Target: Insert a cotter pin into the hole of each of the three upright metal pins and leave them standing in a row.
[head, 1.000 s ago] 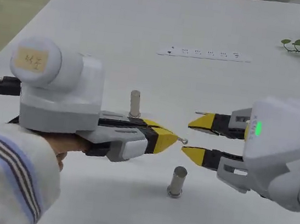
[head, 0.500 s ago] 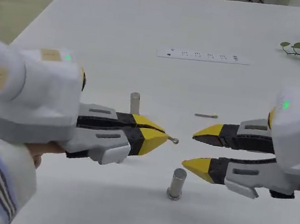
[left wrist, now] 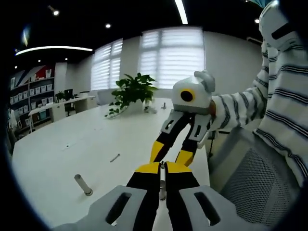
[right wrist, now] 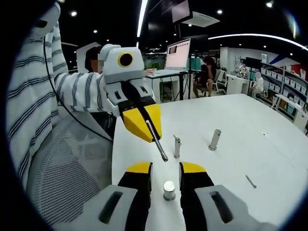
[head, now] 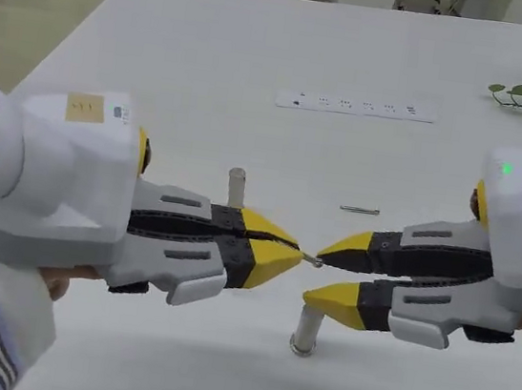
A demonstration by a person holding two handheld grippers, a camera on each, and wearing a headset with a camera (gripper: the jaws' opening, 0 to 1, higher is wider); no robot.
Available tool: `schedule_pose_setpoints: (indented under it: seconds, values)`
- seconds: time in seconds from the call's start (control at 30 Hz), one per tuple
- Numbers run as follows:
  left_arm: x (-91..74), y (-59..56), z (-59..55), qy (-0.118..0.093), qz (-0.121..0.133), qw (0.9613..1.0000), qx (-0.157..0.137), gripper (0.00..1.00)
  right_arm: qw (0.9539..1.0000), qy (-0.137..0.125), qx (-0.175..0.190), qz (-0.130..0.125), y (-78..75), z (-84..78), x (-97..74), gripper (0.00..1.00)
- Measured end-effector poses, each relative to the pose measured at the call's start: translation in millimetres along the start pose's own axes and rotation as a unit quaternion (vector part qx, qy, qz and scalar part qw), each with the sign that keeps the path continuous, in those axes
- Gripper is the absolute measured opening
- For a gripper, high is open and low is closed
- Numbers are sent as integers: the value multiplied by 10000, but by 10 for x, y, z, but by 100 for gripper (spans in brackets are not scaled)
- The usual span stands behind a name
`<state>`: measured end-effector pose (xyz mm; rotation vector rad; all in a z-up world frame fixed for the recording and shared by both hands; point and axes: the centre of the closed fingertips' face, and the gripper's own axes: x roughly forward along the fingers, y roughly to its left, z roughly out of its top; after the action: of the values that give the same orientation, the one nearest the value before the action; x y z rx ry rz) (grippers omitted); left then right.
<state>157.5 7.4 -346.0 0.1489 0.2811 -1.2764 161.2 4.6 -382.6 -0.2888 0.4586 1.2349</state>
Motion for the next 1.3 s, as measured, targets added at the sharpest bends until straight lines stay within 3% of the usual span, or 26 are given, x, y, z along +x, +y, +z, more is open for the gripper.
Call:
schedule_pose_setpoints:
  seconds: [0.07,0.33,0.7,1.03,1.3]
  values:
    - [8,-18,-4,20,-37,10000,46,0,9999,-93,63,75,30,30,16,13]
    - [22,-40,-41,97,-128,9998,112,0,9999,-70,-25,131,41,22,23,2]
    - [68,-110,-172,491,-364,9975,350,0,9984,303,-274,388,135,-104,-5,0]
    - [169,-244,-387,1111,-781,9869,875,0,9926,765,-550,768,245,-265,-60,0]
    - [239,-308,-414,1149,-944,9854,833,0,9915,791,-556,870,276,-341,-148,0]
